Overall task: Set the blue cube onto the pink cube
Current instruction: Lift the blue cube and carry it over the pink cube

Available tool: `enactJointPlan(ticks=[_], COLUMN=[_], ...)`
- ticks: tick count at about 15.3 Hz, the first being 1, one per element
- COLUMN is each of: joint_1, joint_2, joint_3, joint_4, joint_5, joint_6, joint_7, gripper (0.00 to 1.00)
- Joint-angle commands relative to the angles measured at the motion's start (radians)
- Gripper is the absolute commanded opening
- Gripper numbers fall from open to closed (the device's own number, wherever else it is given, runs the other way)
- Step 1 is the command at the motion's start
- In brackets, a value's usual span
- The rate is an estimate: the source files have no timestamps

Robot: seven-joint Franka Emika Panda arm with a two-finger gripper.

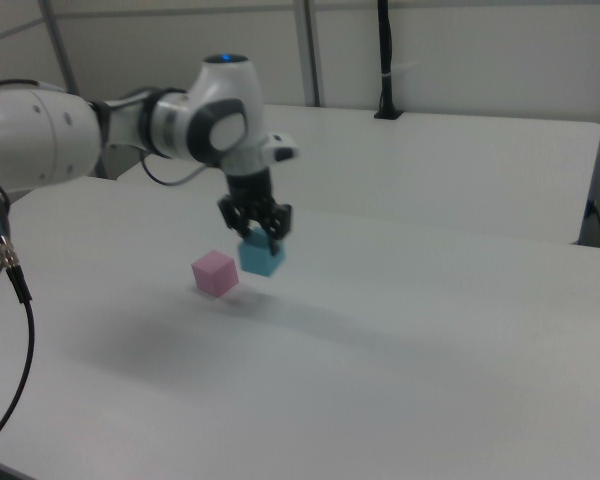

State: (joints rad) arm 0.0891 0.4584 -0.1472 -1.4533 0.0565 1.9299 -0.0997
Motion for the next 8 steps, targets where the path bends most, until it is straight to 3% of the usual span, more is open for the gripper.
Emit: enactJointPlan(ticks=[1, 4, 8], joint_1=[0.141, 0.216, 0.221], joint_2=[0.006, 0.029, 0.034], joint_3=[-0.009, -0.009, -0.009], joint_4=[0.021, 0.019, 0.019], joint_5=[0.003, -0.01, -0.041], joint_6=[-0.025, 0.018, 0.063], joint_7=[0.181, 0.251, 0.275], gripper=[0.35, 0.35, 0.38])
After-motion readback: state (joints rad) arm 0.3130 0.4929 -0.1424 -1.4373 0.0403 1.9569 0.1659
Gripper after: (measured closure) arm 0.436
